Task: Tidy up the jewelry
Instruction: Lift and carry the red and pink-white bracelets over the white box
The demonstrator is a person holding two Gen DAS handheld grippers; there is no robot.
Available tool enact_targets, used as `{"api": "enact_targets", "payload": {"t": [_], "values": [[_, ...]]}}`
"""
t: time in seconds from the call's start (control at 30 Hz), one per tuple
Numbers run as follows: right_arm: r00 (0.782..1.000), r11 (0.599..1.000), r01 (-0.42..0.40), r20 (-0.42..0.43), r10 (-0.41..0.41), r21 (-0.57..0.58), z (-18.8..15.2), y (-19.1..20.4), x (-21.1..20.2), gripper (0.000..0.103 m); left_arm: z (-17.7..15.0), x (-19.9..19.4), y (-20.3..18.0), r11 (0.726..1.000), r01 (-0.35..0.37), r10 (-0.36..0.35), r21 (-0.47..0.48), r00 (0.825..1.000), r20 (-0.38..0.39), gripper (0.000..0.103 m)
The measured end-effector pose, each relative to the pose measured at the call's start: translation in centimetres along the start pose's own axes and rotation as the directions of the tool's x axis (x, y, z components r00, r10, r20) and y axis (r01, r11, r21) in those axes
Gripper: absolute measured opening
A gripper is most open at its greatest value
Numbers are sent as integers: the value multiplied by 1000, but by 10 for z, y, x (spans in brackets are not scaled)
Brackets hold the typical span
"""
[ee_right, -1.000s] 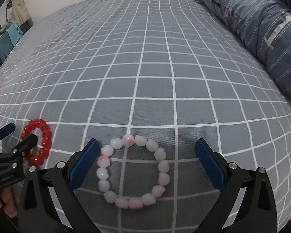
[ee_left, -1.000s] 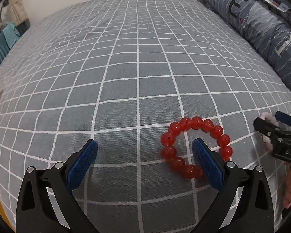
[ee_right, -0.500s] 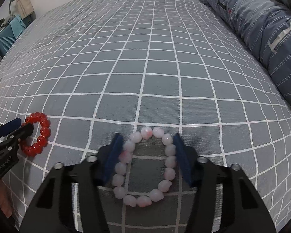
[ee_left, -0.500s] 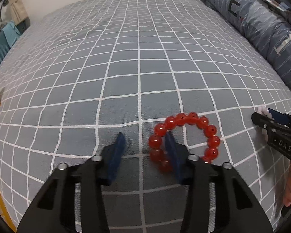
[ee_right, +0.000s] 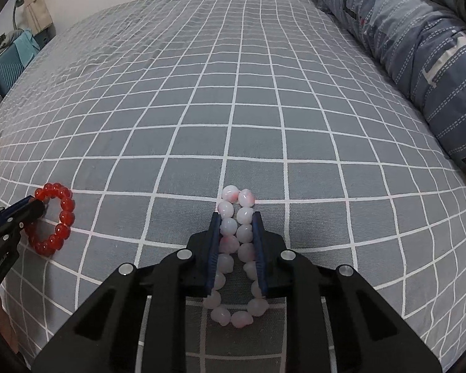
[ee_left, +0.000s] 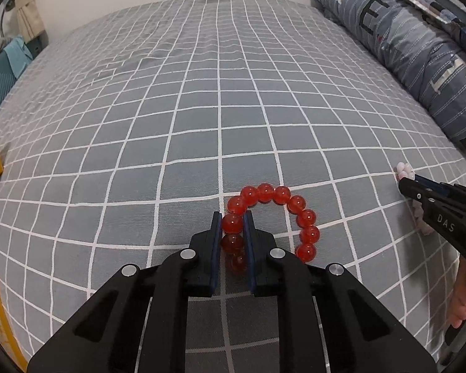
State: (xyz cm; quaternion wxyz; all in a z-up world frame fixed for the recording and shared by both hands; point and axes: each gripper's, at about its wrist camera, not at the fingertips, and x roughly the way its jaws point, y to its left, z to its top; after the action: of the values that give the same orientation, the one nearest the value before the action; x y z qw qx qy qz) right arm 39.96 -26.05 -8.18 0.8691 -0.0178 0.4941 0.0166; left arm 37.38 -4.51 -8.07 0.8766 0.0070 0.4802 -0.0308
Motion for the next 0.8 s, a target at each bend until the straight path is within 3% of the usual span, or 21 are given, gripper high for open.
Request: {"api": "enact_targets", "payload": {"t": [0.8], "values": [[996, 999, 15, 88, -18, 36, 1, -1, -43, 19, -2, -47, 2, 998, 58, -56, -33, 996, 74, 13]]}}
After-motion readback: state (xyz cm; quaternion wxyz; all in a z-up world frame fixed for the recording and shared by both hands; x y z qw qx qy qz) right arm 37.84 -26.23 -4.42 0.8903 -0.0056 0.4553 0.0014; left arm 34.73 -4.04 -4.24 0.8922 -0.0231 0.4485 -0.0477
